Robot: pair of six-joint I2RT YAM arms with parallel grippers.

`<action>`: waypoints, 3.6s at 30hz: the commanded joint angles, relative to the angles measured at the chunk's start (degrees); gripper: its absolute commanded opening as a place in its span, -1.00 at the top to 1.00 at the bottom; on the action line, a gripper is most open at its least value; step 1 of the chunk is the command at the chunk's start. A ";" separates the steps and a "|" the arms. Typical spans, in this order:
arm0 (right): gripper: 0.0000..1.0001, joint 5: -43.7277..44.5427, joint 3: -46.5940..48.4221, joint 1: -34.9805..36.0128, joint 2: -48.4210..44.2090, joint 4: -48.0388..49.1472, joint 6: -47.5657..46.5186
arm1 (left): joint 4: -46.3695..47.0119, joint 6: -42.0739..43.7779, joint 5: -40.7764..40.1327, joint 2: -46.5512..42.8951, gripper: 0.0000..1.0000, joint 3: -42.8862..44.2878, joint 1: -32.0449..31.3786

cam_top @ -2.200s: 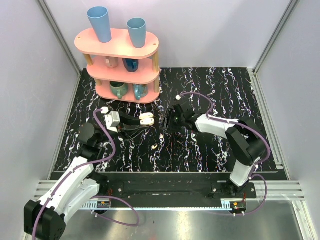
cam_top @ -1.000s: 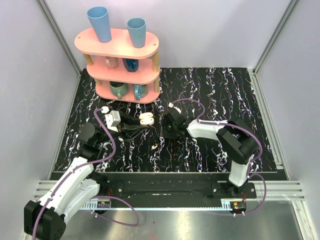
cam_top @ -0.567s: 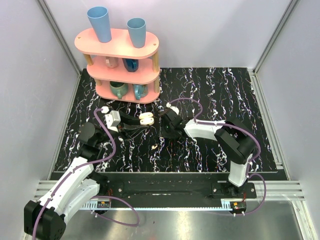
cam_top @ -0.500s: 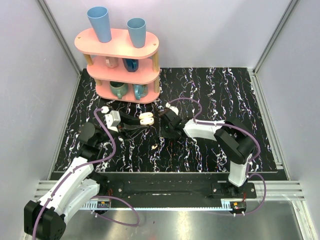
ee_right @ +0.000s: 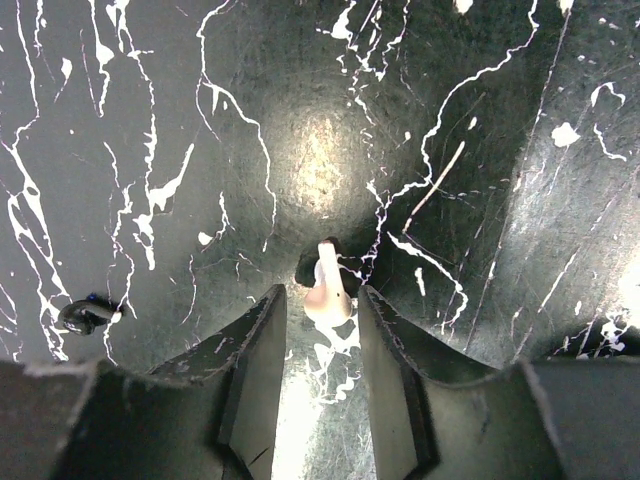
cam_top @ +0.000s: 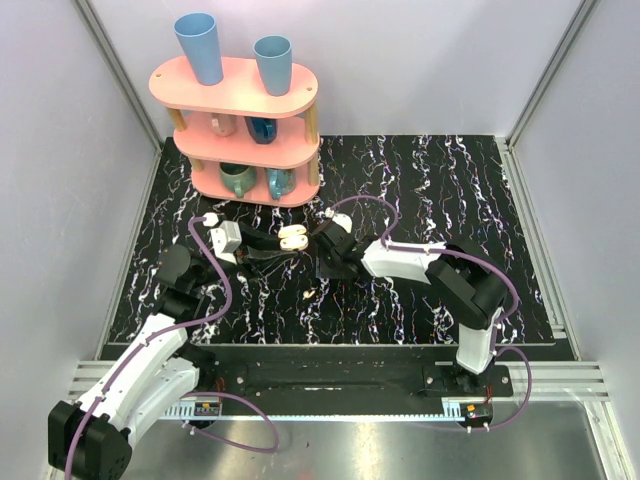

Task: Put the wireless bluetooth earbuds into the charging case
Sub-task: Move the right earbud to the center of the board.

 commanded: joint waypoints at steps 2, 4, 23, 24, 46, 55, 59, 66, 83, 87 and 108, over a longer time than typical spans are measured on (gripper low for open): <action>0.15 2.52 1.16 0.28 1.50 -3.85 -1.20 | 1.46 0.81 -1.17 -0.78 1.00 0.24 0.28; 0.15 2.52 0.99 0.45 1.33 -4.11 -1.28 | 1.46 0.81 -1.08 -0.78 1.00 0.24 0.36; 0.14 4.28 1.34 2.03 0.36 -7.28 -2.86 | 1.02 1.07 -1.35 -0.51 1.00 0.59 0.36; 0.14 4.37 1.34 2.12 0.27 -7.19 -2.87 | 0.93 1.07 -1.52 -0.60 1.00 0.51 0.36; 0.25 4.81 3.36 2.21 2.55 -7.19 -3.83 | 0.40 1.34 -1.96 -0.95 1.00 0.50 0.36; 0.36 5.16 3.62 2.21 2.99 -7.10 -4.01 | 0.05 1.34 -2.14 -1.39 1.00 0.50 0.36; 0.40 5.16 3.36 2.21 2.65 -7.19 -4.01 | -0.04 1.51 -2.23 -1.39 1.00 0.50 0.36; 0.61 5.51 2.31 2.21 -1.82 -7.19 -7.86 | -0.74 1.77 -2.49 -1.13 1.00 0.59 0.36; 0.74 3.14 -0.33 -0.33 -32.41 -18.25 -32.04 | -8.38 5.11 -4.34 -0.34 1.00 3.40 0.36; 0.76 -2.48 3.79 -1.22 -38.04 -24.40 -37.04 | -9.18 5.64 -3.55 0.72 1.00 4.55 0.36; 0.73 -11.46 -2.61 -1.30 -28.47 -30.49 -38.11 | -16.12 7.58 -12.33 -0.69 1.00 5.95 0.36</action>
